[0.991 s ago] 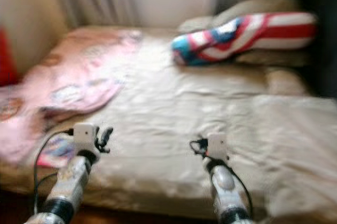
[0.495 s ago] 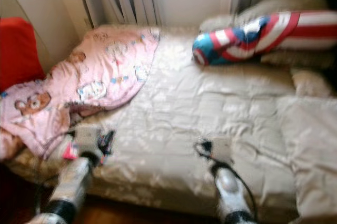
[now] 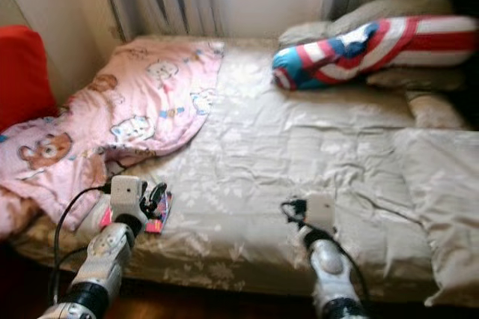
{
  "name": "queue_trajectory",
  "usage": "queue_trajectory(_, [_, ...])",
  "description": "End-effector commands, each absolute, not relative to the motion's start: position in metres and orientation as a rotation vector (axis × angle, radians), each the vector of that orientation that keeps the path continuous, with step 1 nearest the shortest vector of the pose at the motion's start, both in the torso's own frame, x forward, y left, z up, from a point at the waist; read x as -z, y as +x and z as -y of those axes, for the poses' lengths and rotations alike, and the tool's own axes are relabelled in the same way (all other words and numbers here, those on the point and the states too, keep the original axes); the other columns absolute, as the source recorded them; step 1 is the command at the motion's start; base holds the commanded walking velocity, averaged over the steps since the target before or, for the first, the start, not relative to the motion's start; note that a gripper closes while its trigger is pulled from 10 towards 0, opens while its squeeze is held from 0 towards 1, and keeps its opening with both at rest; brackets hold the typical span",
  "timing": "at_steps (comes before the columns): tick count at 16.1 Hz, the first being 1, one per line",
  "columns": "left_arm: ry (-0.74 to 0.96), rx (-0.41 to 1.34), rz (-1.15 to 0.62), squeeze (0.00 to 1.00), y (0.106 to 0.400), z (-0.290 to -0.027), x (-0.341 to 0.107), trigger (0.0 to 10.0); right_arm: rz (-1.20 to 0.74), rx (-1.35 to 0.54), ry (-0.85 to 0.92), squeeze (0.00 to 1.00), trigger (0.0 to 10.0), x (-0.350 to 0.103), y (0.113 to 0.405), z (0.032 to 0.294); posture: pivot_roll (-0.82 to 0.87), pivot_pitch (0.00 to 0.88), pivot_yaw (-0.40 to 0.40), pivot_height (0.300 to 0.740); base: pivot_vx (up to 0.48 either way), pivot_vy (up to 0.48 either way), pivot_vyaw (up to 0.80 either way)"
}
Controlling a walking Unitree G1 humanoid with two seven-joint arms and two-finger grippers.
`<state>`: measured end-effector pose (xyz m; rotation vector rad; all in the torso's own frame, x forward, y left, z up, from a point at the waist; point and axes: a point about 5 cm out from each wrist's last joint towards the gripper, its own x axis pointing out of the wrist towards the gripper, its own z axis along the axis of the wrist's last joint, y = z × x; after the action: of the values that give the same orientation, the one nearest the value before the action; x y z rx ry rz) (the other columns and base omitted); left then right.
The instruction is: Clean up the room
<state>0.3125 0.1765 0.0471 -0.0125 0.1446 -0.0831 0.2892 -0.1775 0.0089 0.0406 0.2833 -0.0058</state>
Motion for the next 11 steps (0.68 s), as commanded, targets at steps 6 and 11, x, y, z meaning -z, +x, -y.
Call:
queue_trajectory(6, [-0.004,0.06,-0.147,0.0,0.3124,-0.1856,-0.048,10.0,-0.272,-0.017,0.056,0.0,10.0,-0.0116,0.2928,0.1664,-0.03,0.021,0.021,0.74,0.0,0.3,0.0])
queue_trajectory(11, [-0.005,0.059,-0.148,0.0,0.3125,-0.1859,-0.0479,10.0,-0.27,-0.02,0.054,0.0,10.0,-0.0125,0.294,0.166,-0.03,0.017,0.022,0.74,0.0,0.301,0.0])
